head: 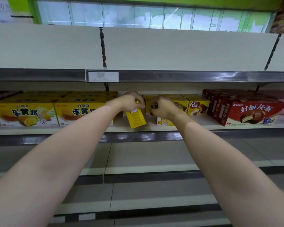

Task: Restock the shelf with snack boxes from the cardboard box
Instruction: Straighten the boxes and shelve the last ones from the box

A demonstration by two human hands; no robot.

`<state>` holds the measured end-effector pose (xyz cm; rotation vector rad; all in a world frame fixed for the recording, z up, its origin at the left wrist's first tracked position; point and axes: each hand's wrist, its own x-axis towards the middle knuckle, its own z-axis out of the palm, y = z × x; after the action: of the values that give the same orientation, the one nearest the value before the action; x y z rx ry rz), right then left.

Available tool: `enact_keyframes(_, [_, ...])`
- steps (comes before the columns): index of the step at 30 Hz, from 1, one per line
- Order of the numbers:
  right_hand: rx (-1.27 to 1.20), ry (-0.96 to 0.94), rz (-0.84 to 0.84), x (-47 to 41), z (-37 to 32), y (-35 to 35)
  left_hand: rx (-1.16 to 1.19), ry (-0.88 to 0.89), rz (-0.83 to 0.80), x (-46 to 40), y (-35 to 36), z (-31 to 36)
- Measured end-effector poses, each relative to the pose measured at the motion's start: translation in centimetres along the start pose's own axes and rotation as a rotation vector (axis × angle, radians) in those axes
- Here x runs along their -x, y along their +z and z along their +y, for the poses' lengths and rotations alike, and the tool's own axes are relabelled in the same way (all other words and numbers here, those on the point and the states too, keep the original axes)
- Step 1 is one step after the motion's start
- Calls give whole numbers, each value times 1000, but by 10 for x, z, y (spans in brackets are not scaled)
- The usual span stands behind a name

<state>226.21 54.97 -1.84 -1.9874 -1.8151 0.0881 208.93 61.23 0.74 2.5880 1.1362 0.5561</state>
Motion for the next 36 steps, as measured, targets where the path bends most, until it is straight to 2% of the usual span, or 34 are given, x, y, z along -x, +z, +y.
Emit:
enact_keyframes(2, [26, -79, 12, 1, -9, 3, 56, -40, 48, 0, 2, -4])
enact_keyframes(6, [13, -120, 2, 0, -17, 10, -1, -277, -116, 7, -5, -10])
enact_keyframes(9, [4, -126, -12, -2, -20, 14, 32, -353, -179, 11, -13, -14])
enact_keyframes(17, [-80, -122, -58, -14, -21, 20, 431, -316, 70, 27, -20, -25])
enact_keyframes(21, [-258, -156, -134, -20, -27, 17, 437, -287, 77, 29, -21, -25])
enact_keyframes(26, [-287, -130, -149, -18, -34, 19, 390, -295, 48, 27, -21, -21])
enact_keyframes(31, [-707, 22, -8, -21, -21, 30, 539, -355, 254, 18, -16, -33])
enact_keyframes(33, [-725, 77, -39, -23, -19, 27, 490, -386, 241, 18, -13, -37])
enact_keyframes(36, [-631, 34, -105, -19, -27, 27, 366, -380, 226, 17, -6, -38])
